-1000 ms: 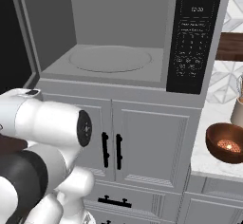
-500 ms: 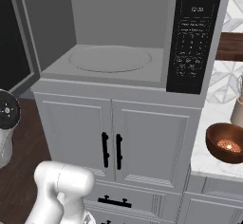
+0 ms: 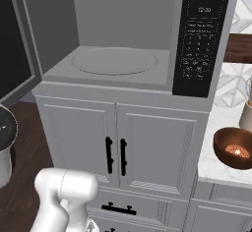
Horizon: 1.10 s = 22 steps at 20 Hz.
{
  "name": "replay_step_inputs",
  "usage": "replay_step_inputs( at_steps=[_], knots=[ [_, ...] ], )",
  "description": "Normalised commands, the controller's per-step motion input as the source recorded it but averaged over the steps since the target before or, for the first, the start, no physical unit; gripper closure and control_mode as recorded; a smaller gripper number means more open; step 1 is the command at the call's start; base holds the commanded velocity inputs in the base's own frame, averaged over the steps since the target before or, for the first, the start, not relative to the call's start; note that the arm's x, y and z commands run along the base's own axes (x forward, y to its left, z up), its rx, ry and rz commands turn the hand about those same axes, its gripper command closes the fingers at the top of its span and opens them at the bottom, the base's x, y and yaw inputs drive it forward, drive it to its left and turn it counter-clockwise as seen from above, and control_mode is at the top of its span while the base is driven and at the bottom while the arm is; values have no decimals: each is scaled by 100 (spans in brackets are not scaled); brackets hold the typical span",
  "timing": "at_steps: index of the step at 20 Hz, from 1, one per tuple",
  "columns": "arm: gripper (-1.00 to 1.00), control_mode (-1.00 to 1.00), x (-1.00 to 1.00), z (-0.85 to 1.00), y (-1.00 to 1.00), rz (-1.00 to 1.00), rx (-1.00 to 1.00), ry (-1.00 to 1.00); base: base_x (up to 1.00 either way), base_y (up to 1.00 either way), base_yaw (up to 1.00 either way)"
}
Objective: Open the microwave, place the bowl with waffle inside the microwave, then close the microwave door and turn it on.
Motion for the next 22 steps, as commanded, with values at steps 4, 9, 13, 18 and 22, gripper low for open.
replay_step_inputs(
  at_steps=[4, 9, 13, 18, 22],
  knots=[
    [-100, -100, -10, 13, -100, -31, 11, 0, 0, 0, 0],
    [-100, -100, 3, 1, -100, -42, 12, 16, 0, 0, 0],
    [-100, -100, 11, 0, -100, -47, 8, 25, 0, 0, 0],
    [-100, -100, 39, 0, -100, -47, 1, 34, 0, 0, 0],
    [-100, -100, 64, 0, -100, -43, -2, 36, 0, 0, 0]
  ],
)
